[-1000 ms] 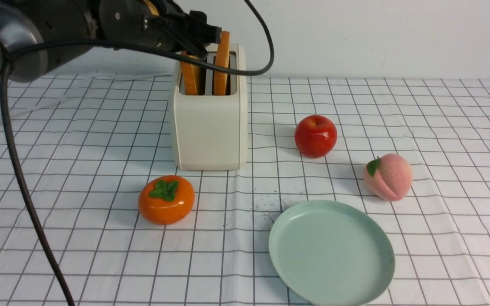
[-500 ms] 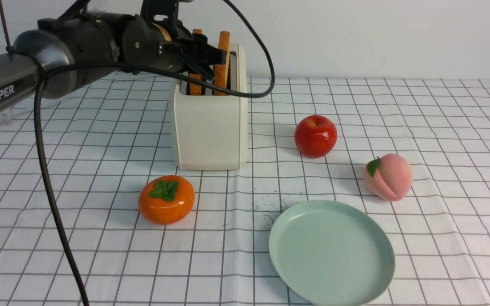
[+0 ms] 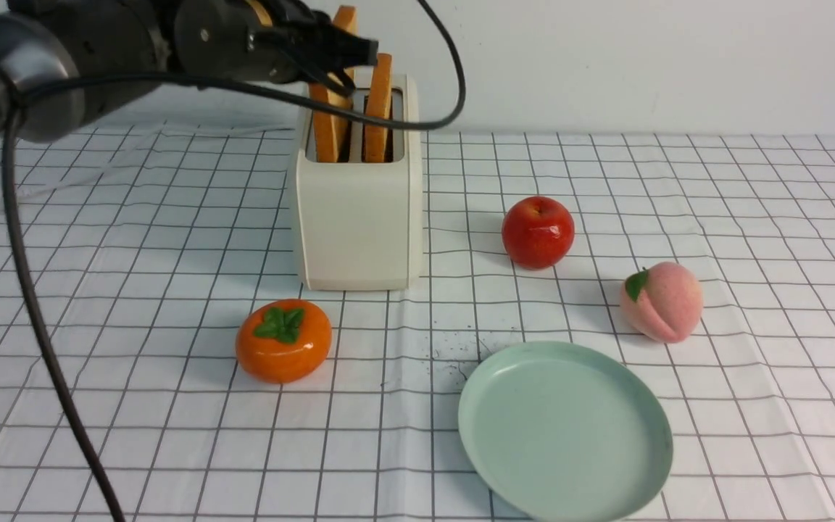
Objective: Take toasted bread from bread machine on white checkered table place on plate.
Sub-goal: 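Reach for a toast slice standing in the toaster with the left gripper, then place the slice of bread on the plate with the left gripper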
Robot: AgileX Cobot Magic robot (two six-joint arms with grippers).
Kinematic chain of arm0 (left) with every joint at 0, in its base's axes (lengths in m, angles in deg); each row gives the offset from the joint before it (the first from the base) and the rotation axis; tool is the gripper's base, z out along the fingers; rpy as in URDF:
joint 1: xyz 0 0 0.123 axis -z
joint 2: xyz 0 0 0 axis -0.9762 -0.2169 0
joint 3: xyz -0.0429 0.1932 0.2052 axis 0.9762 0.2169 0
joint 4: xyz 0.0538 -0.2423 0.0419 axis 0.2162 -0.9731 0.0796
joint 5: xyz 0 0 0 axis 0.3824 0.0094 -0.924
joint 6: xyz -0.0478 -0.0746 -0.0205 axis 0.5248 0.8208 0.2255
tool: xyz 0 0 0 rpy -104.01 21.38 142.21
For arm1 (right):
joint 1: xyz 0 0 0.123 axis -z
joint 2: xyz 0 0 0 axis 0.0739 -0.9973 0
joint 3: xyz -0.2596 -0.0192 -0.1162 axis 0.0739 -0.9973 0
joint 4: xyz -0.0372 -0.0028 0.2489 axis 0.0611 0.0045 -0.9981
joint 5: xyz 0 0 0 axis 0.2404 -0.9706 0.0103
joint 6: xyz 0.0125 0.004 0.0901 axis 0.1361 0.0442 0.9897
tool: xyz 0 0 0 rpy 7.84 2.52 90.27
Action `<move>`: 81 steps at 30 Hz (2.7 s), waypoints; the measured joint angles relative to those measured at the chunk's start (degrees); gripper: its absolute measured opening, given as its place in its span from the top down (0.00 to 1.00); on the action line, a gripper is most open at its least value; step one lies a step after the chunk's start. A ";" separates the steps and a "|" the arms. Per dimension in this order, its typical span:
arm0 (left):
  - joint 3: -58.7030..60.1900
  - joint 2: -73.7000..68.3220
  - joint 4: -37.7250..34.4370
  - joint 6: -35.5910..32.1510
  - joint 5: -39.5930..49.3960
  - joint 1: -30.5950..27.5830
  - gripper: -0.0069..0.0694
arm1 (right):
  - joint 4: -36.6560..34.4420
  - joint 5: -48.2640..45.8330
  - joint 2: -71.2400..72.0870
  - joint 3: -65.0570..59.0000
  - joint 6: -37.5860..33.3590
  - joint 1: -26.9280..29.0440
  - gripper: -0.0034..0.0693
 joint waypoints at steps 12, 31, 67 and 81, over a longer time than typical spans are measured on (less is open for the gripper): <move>0.00 19.46 -11.99 -0.82 18.57 -0.05 0.82 | -0.18 0.05 0.00 0.00 -0.17 0.00 0.92; 36.34 26.55 -65.30 -39.51 22.31 8.88 0.82 | -0.42 0.44 0.00 0.00 -0.17 0.00 0.92; 37.07 8.06 -86.38 -54.65 21.60 12.24 0.82 | -0.64 5.04 0.00 0.00 -0.17 0.00 0.92; 35.42 -2.60 -93.82 -63.10 21.45 12.24 0.82 | -0.64 5.02 0.00 0.00 -0.17 0.00 0.91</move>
